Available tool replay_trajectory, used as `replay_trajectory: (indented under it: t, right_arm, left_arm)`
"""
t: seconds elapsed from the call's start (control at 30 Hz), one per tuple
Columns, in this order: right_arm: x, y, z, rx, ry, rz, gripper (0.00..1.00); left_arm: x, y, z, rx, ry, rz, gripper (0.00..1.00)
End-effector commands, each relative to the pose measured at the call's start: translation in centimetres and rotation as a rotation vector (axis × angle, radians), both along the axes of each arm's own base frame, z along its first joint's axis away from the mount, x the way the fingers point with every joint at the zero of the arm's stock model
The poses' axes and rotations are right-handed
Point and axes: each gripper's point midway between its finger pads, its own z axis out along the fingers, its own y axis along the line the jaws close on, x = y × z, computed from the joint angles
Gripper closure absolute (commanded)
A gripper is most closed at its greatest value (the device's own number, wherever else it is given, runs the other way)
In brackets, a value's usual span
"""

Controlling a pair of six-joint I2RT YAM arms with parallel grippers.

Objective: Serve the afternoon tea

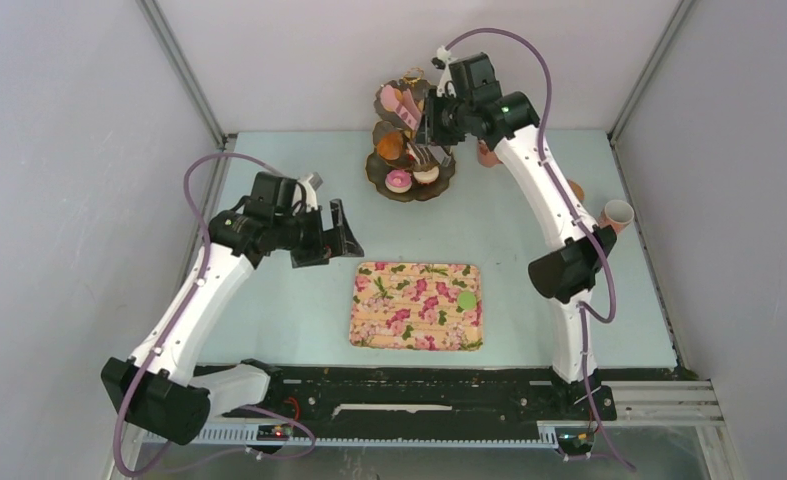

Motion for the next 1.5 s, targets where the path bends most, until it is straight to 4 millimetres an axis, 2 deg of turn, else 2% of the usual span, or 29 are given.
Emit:
replay_trajectory:
  t: [0.0,0.2,0.63,1.17,1.47]
  right_arm:
    - [2.1,1.0,2.7,0.046,-0.134,0.017,0.85]
    - [3.4,1.3,1.9,0.040,-0.149,0.005,0.82]
    - [3.9,1.3,1.0,0.005,-0.160,0.011,0.65]
    - [3.1,0.5,3.4,0.001,-0.210,0.011,0.61]
    - [1.5,-0.3,5.3,-0.007,-0.229,0.005,0.61]
  left_arm:
    - [0.8,0.5,1.1,0.028,-0.049,-0.022,0.02]
    - [0.9,0.7,1.1,0.048,-0.050,-0.031,0.02]
    - [1.3,0.8,1.1,0.066,-0.055,-0.033,0.02]
    - [1.6,0.5,1.7,0.049,-0.065,-0.031,0.02]
    - [1.5,0.5,2.0,0.040,-0.072,-0.027,0.02]
